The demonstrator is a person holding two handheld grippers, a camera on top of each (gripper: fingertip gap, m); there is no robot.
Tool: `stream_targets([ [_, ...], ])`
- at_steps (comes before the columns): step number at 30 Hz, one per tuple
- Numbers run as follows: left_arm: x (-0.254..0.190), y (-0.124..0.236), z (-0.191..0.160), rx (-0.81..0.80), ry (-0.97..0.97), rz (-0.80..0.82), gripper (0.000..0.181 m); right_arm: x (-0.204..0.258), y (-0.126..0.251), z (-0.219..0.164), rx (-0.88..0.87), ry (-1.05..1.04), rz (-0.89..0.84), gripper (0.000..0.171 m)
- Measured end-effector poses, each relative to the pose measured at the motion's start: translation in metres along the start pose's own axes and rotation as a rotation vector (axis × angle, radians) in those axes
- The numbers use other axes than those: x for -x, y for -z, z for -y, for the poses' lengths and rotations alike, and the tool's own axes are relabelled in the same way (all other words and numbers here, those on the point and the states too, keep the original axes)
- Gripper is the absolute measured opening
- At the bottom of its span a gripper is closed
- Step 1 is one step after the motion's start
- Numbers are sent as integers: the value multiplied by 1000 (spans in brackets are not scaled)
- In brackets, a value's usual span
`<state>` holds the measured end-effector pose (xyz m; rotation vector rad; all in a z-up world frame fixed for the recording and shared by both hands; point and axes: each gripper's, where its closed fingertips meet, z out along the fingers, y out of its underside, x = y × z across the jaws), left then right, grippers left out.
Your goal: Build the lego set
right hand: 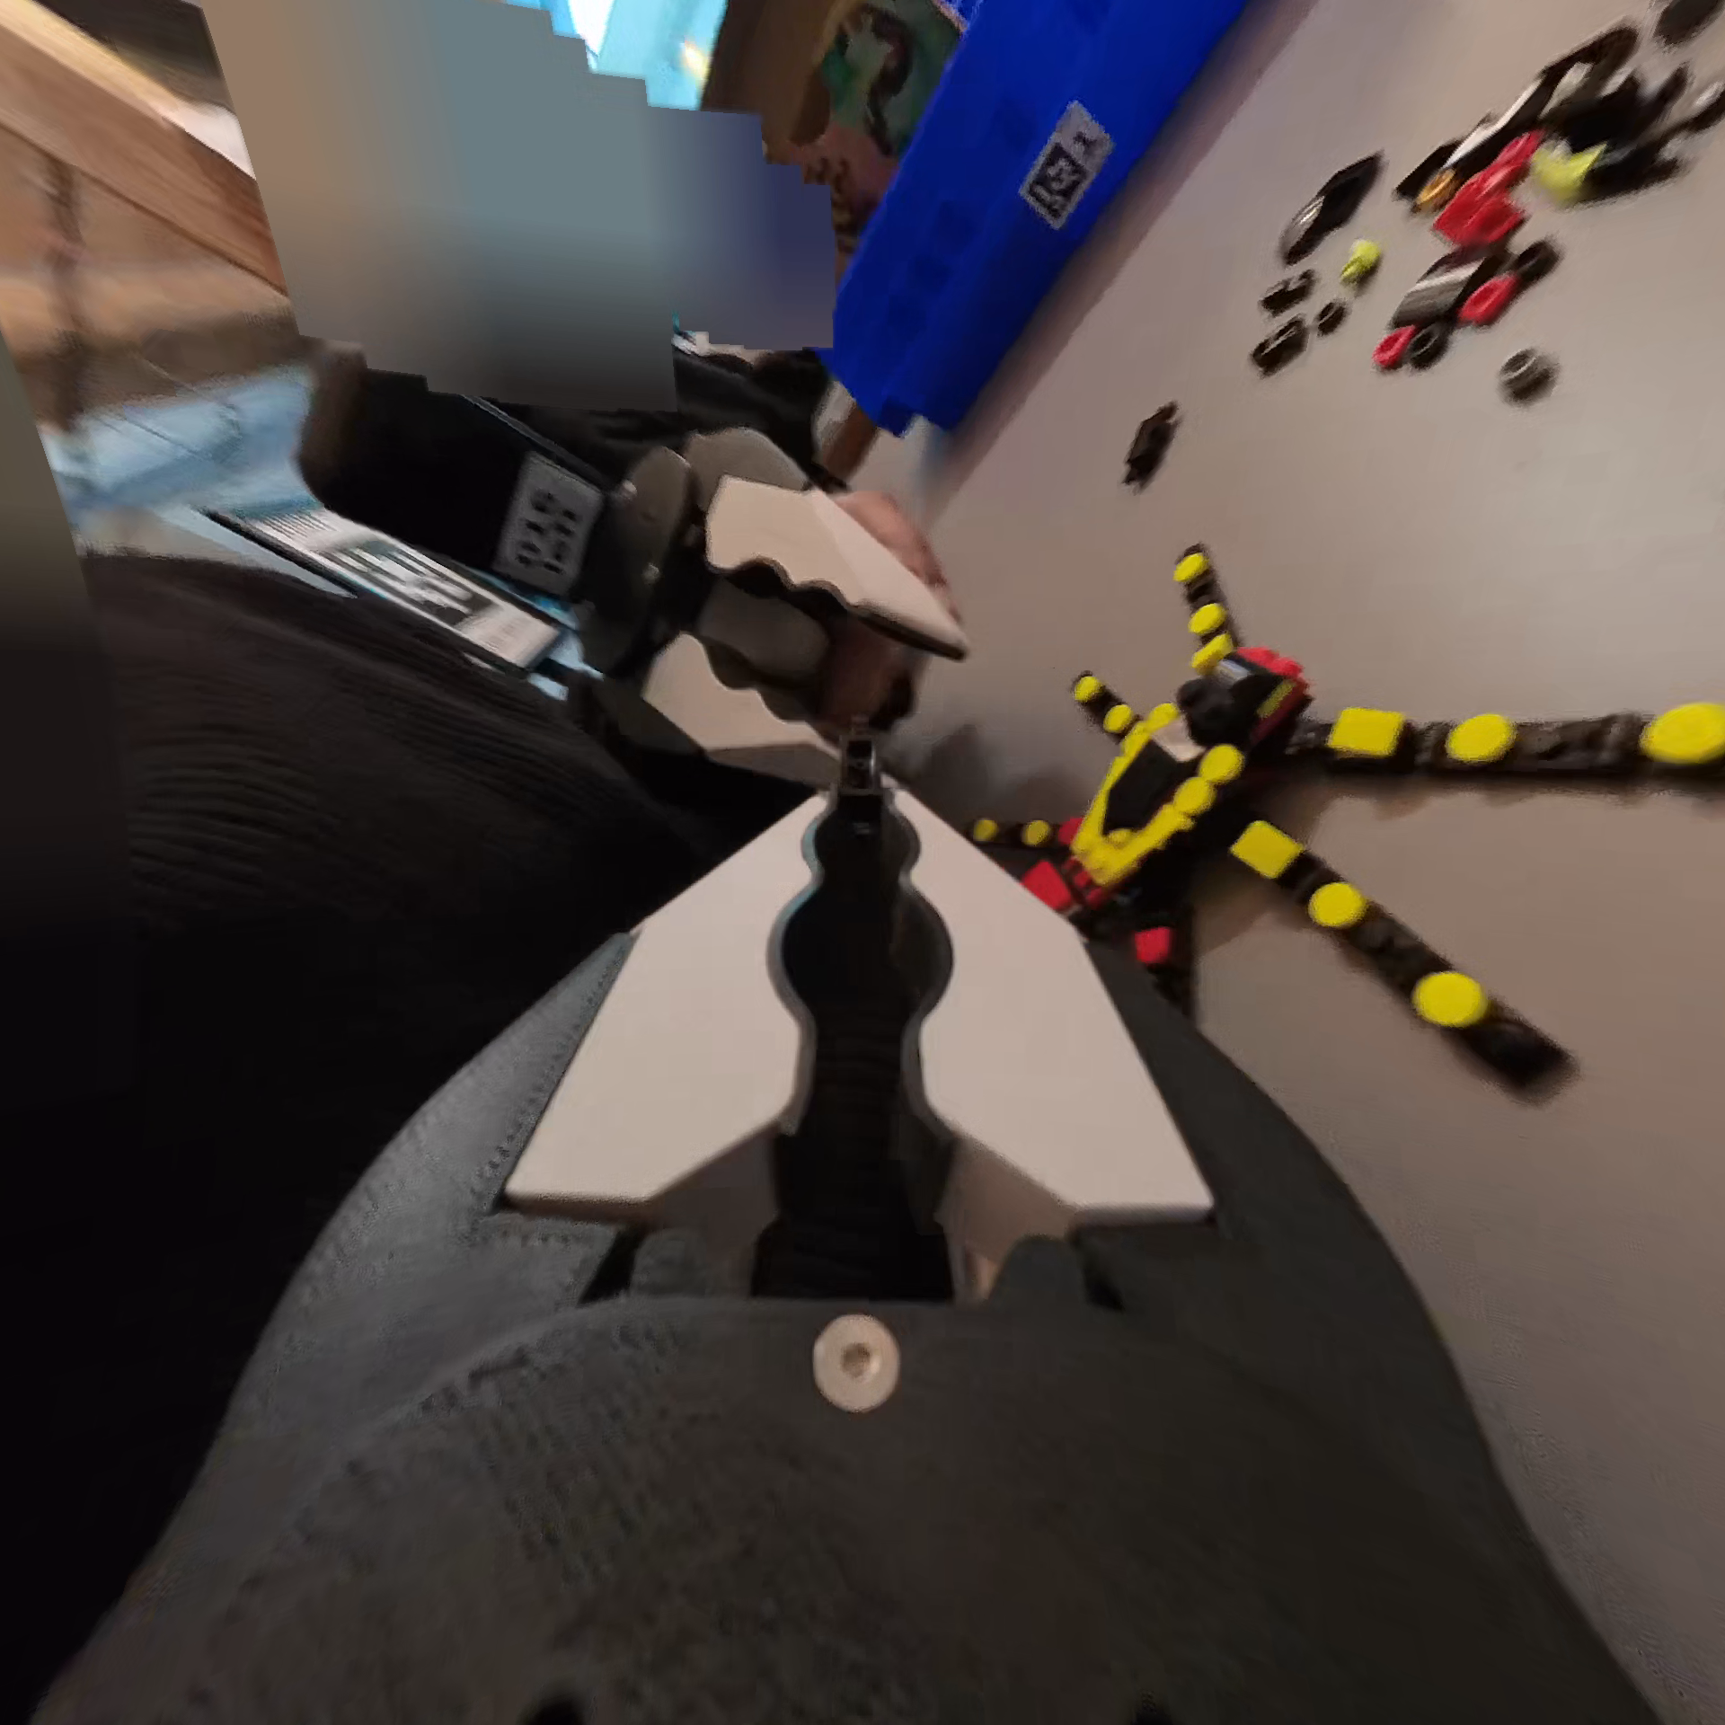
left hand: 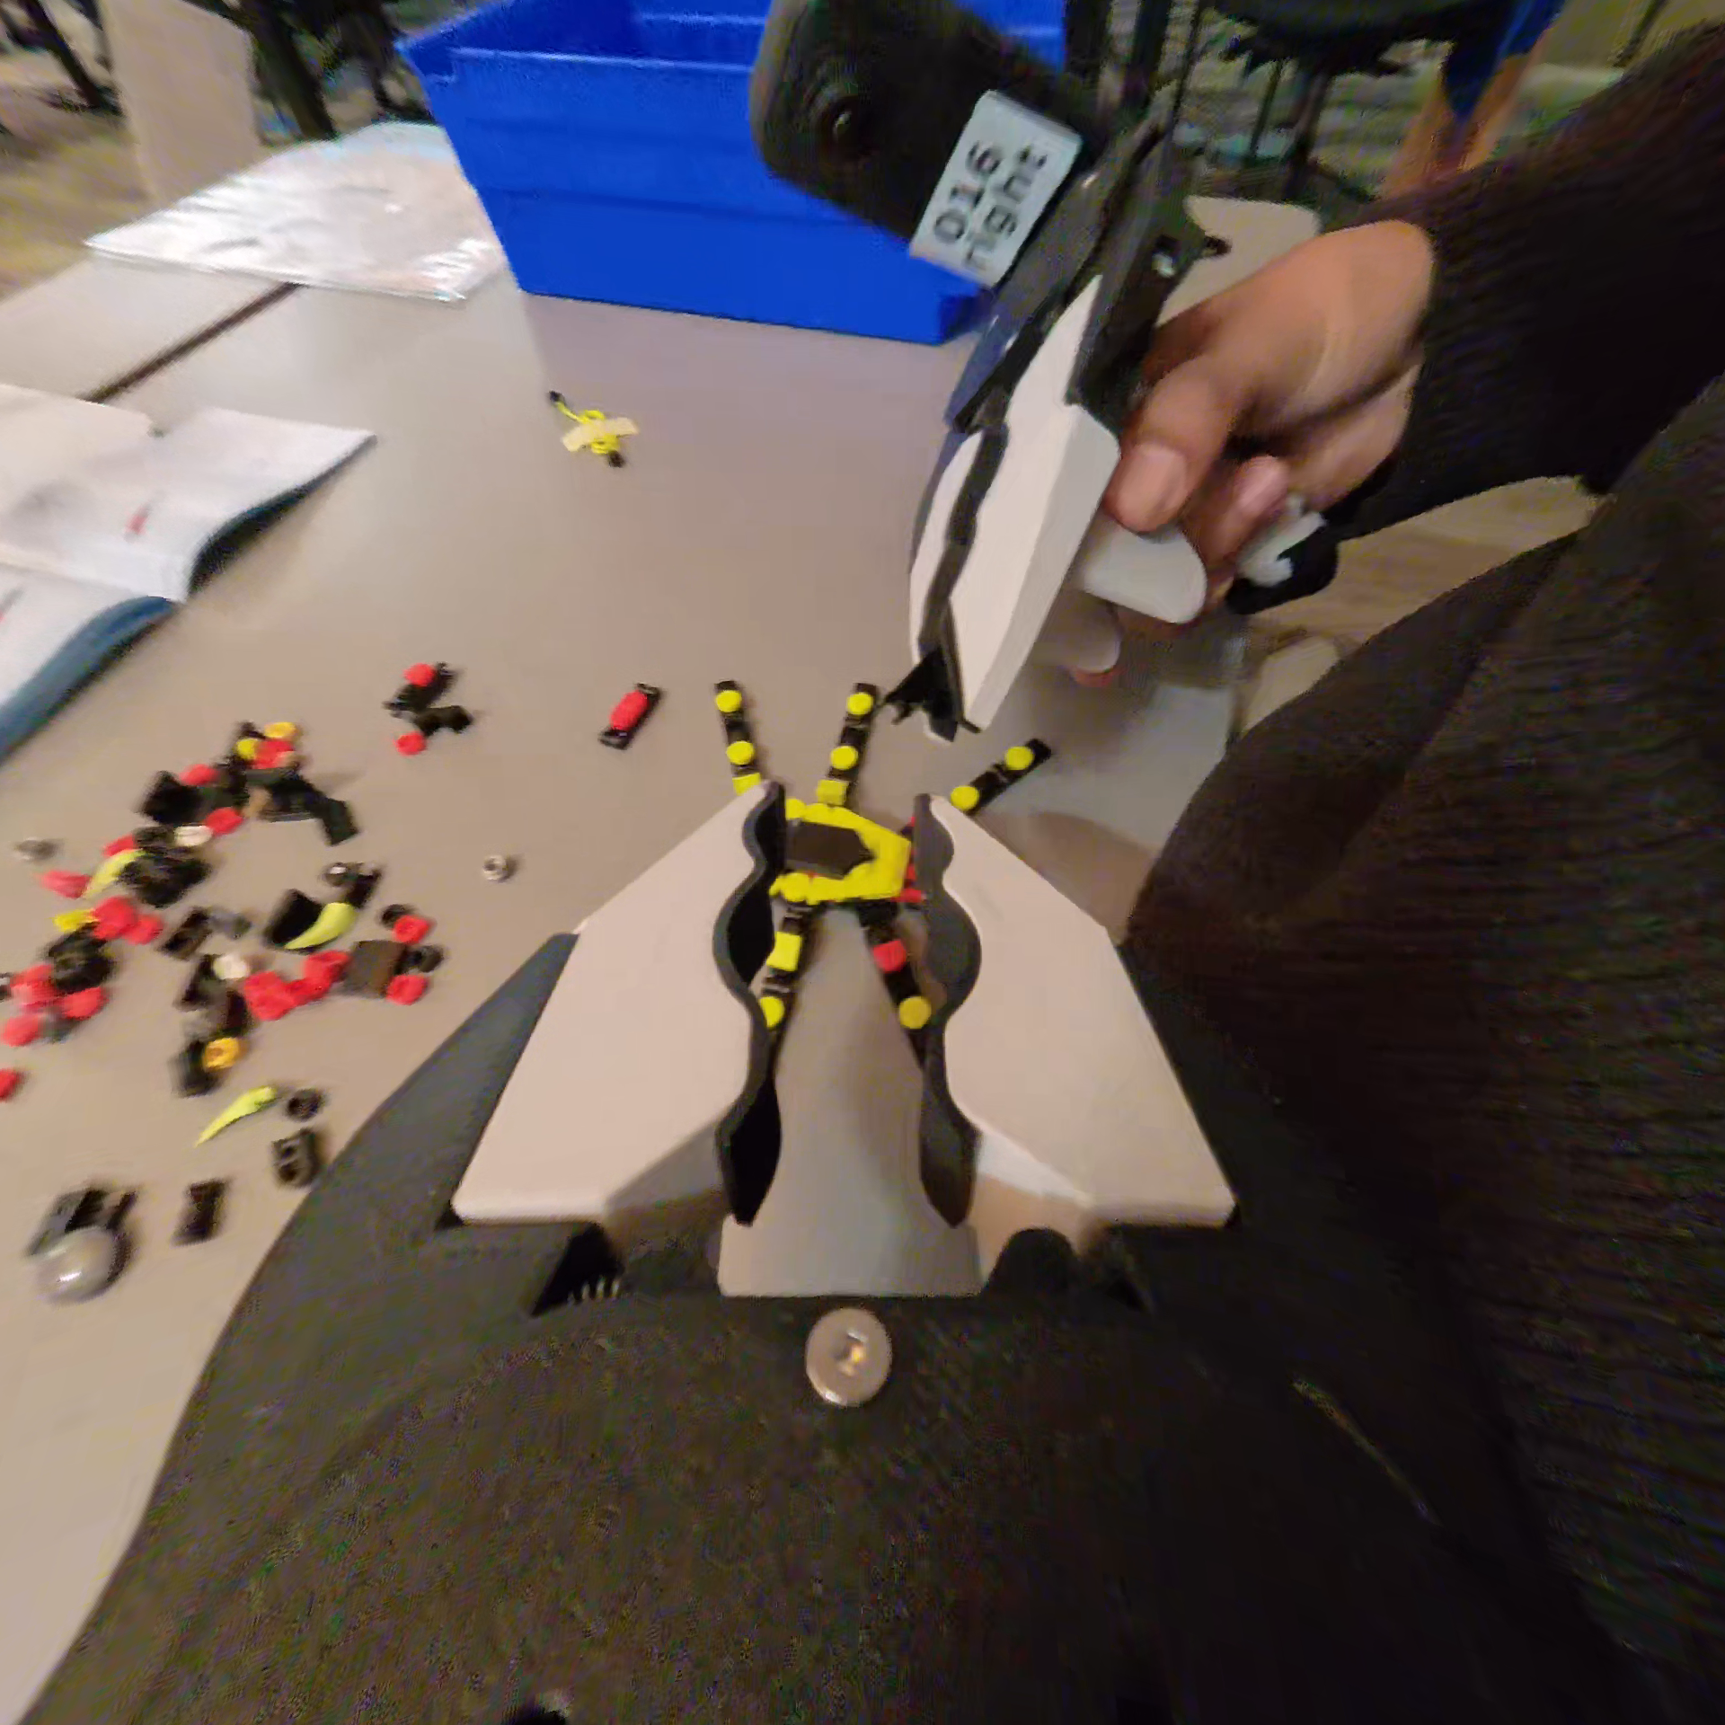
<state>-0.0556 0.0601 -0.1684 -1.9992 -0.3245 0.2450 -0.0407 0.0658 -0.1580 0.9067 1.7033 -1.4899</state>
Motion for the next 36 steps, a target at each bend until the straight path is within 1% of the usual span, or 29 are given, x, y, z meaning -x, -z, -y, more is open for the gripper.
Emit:
stream_targets([
  [2,-5,0,5,-28,41,-38,26,3,-1,-5,13,-87,72,6],
  [4,-9,1,11,-61,64,-68,24,7,-3,-7,20,-118,105,6],
  [7,-18,3,14,-77,54,-119,13,8,-5,-9,33,-134,121,6],
  [8,-21,4,13,-77,38,-131,4,9,-5,-9,30,-139,128,6],
  [12,-19,4,13,-77,18,-116,2,9,-5,-4,-6,-143,140,6],
  [13,-17,4,12,-74,33,-112,2,11,-5,-1,-28,-148,153,8],
  [15,-11,5,11,-70,63,-96,2,13,-4,5,-58,-163,177,23],
  [18,-5,7,13,-85,107,-90,2,13,-2,8,-71,-141,170,26],
  [20,-3,8,15,-100,124,-85,1,11,-1,12,-86,-103,140,27],
  [25,1,9,16,-107,120,-67,1,0,4,18,-102,39,-1,31],
  [29,-1,8,15,-96,92,-57,2,7,2,24,-132,139,-23,30],
  [32,-2,7,13,-86,100,-68,2,15,3,31,-162,300,-67,24],
  [36,-1,9,16,-101,153,-87,1,14,3,29,-113,542,-185,23],
])
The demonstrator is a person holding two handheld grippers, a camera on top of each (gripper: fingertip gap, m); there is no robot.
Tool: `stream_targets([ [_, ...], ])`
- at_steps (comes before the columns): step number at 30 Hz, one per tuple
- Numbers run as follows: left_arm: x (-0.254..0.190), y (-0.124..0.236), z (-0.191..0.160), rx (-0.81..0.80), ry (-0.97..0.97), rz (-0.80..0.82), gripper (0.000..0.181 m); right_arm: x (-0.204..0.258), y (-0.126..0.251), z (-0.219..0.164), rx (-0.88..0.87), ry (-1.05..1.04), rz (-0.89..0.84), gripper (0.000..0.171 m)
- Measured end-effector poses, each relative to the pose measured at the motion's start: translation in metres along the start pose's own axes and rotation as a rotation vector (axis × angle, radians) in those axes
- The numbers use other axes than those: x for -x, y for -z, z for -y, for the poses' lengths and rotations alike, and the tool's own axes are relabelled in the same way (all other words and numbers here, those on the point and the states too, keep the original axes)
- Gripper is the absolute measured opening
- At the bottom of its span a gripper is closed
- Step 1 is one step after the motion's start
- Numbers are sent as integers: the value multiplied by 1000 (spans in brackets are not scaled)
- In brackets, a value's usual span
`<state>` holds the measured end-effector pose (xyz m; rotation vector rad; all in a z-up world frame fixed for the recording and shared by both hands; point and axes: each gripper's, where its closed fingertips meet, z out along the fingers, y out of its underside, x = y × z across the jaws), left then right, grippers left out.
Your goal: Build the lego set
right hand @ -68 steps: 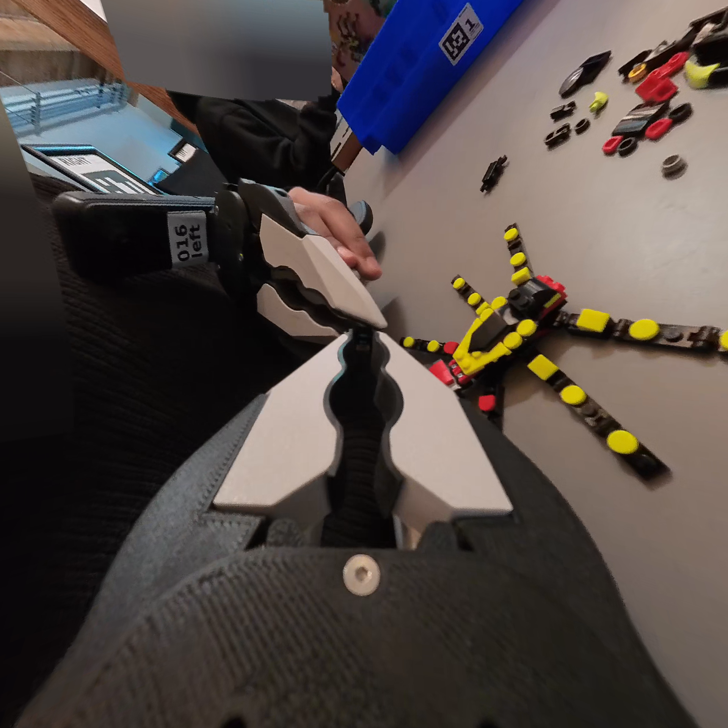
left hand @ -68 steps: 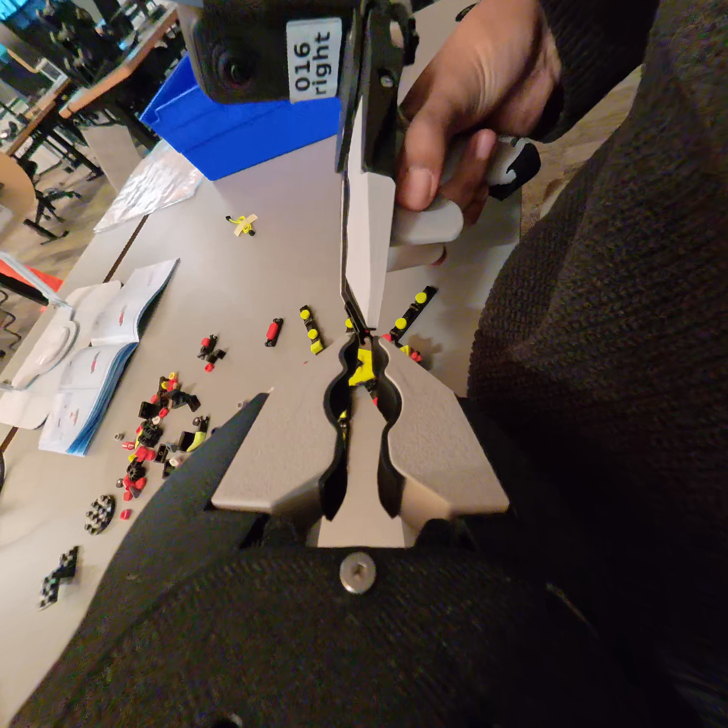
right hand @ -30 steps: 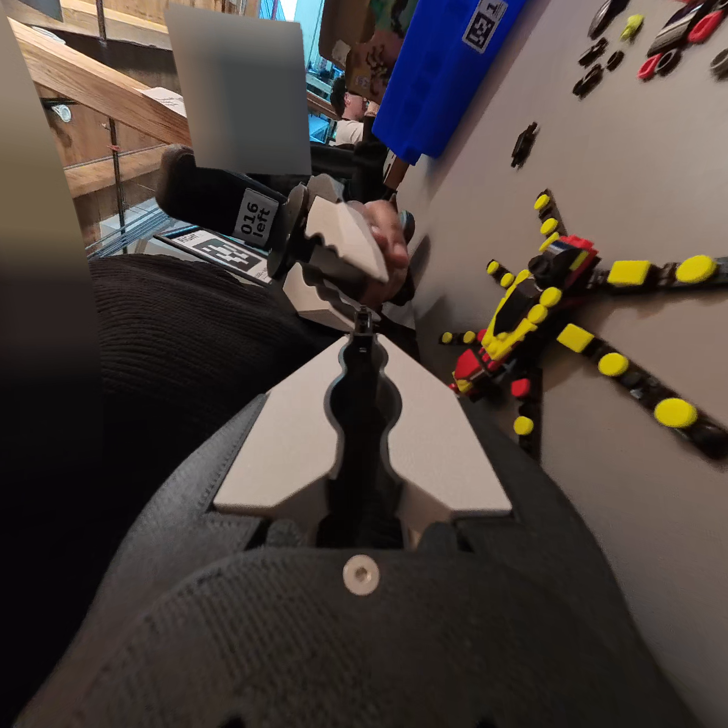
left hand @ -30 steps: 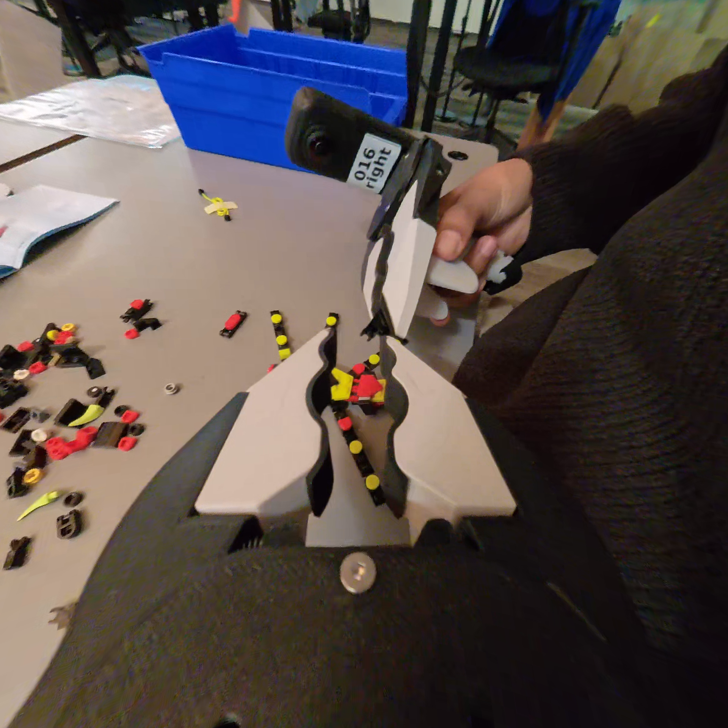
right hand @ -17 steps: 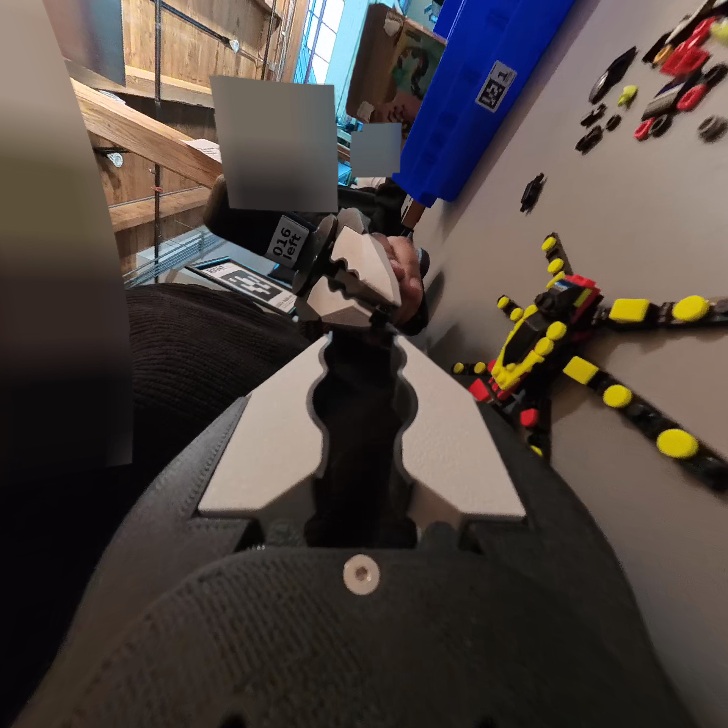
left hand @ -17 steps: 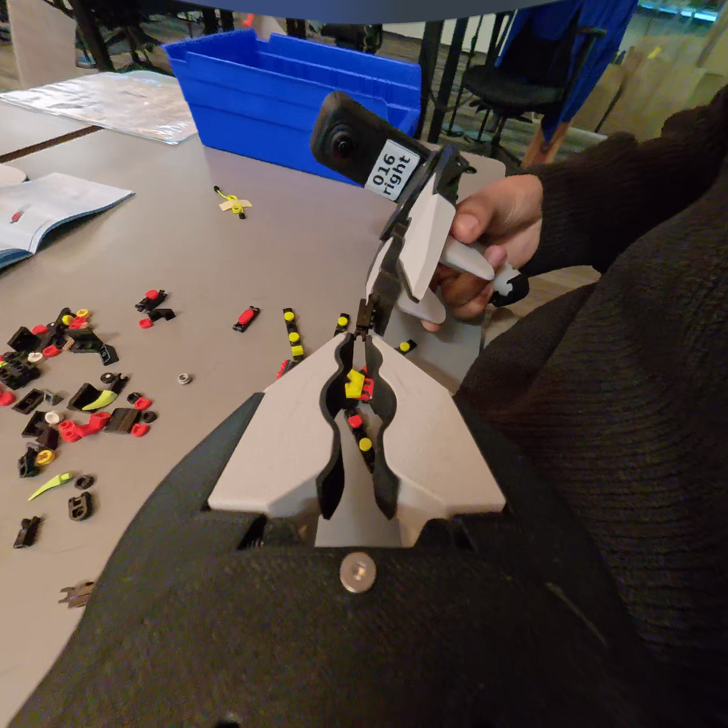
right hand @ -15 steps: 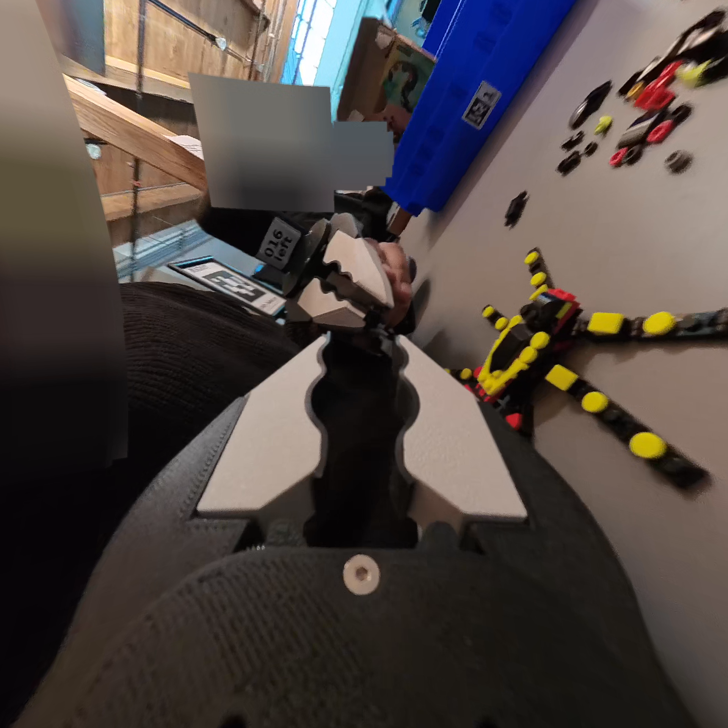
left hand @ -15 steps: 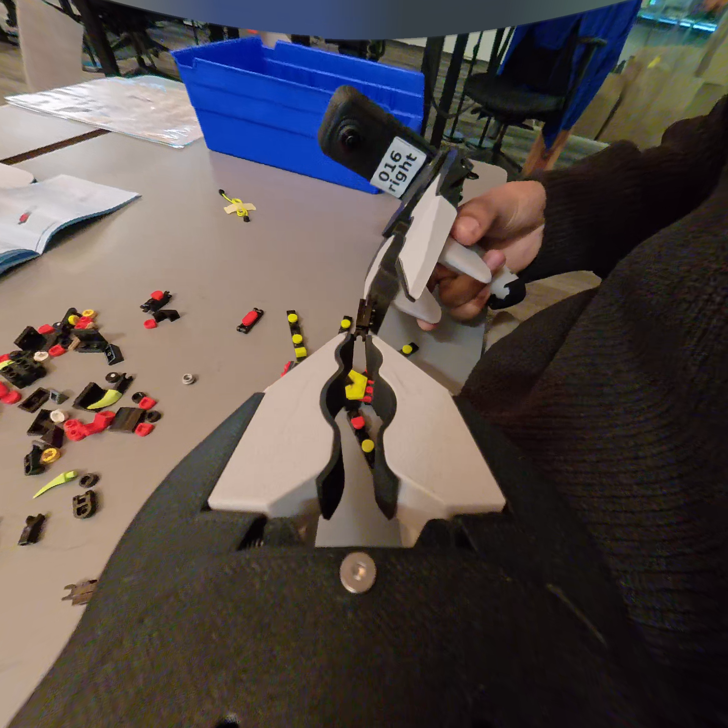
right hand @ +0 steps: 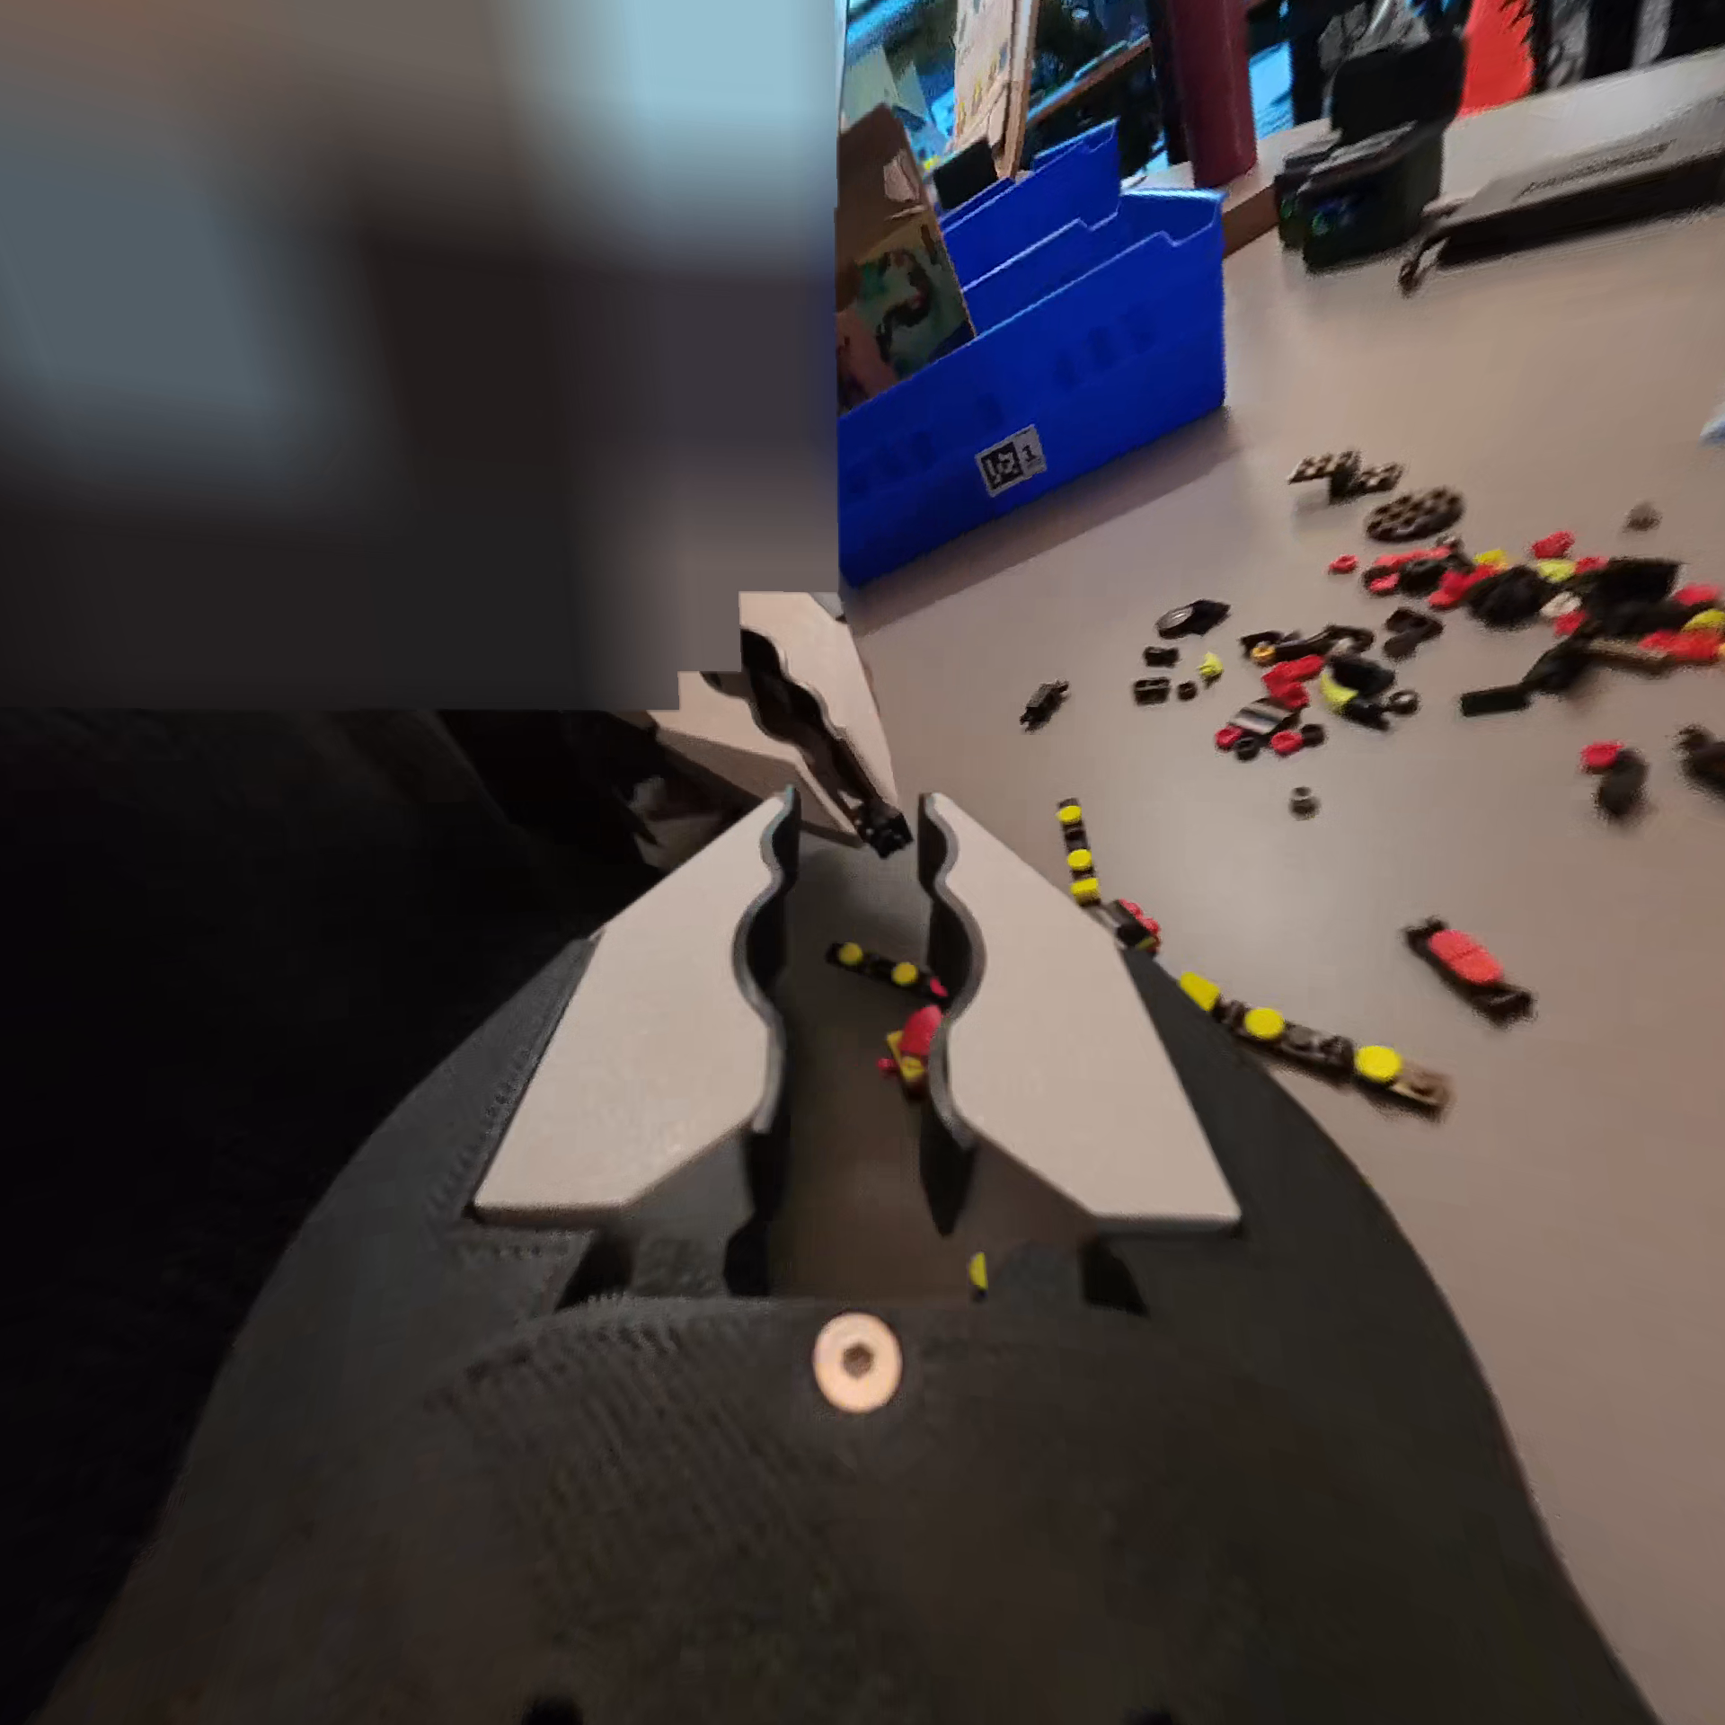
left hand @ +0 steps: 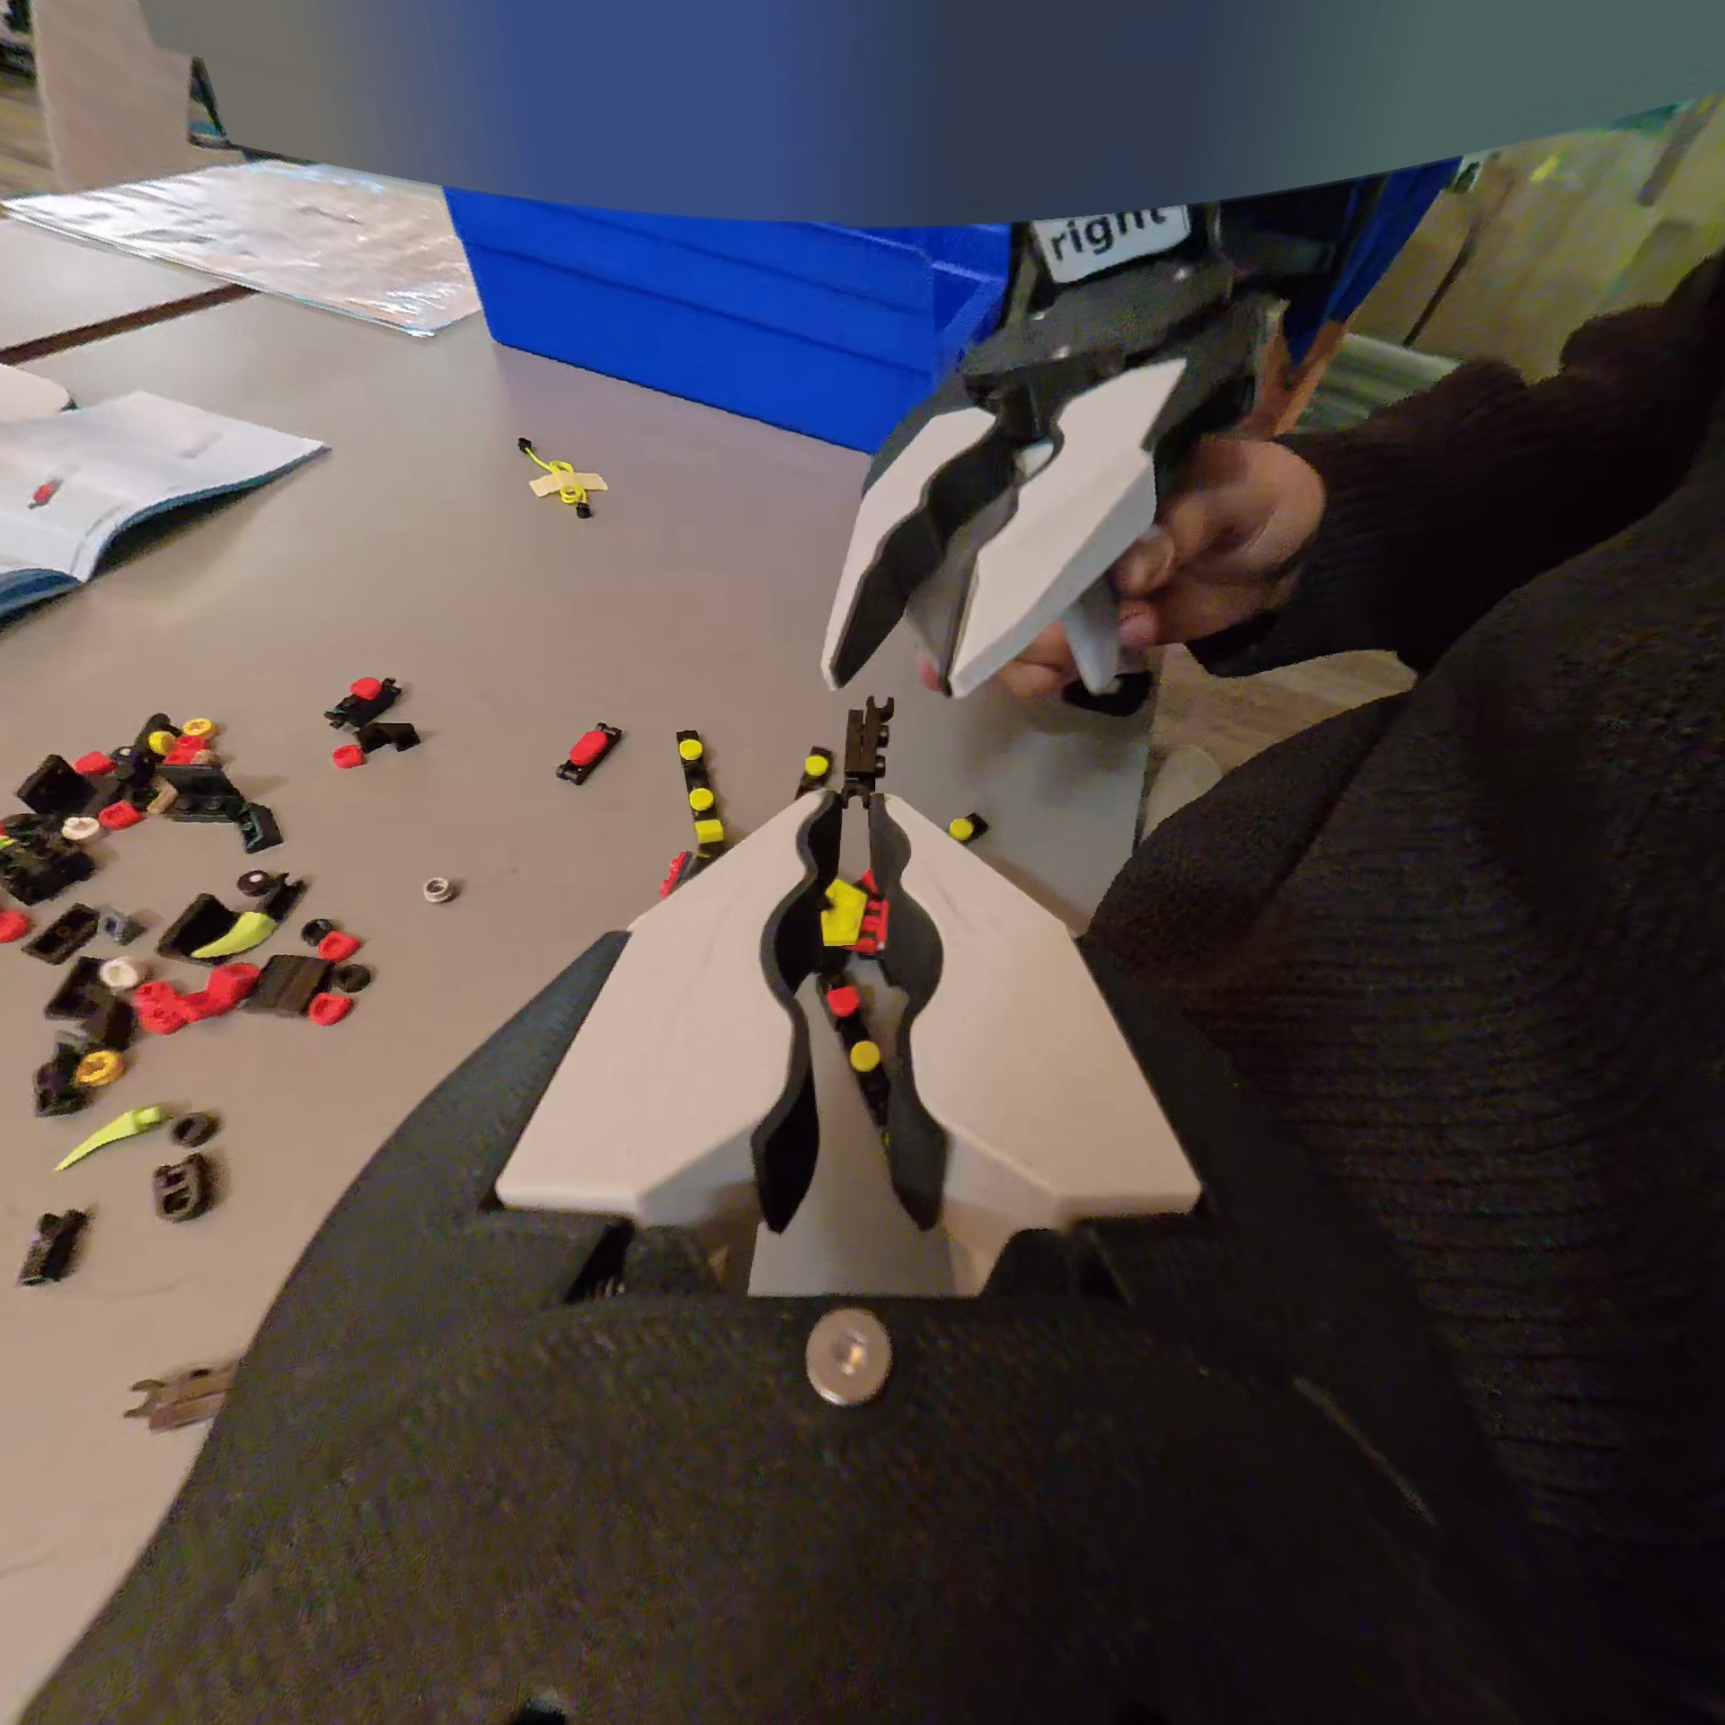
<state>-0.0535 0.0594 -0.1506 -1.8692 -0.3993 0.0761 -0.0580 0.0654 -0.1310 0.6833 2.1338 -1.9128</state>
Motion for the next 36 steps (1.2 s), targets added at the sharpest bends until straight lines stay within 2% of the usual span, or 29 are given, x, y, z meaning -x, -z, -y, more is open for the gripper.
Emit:
stream_targets([
  [3,-2,3,5,-30,60,-42,1,1,-3,-7,59,143,-37,21],
  [6,-4,6,9,-55,117,-83,1,3,-2,-3,36,188,-50,13],
  [21,-8,5,6,-45,138,-127,1,4,-1,-2,21,177,-26,5],
  [36,4,4,5,-49,185,-139,1,-7,-5,-4,16,46,34,4],
])
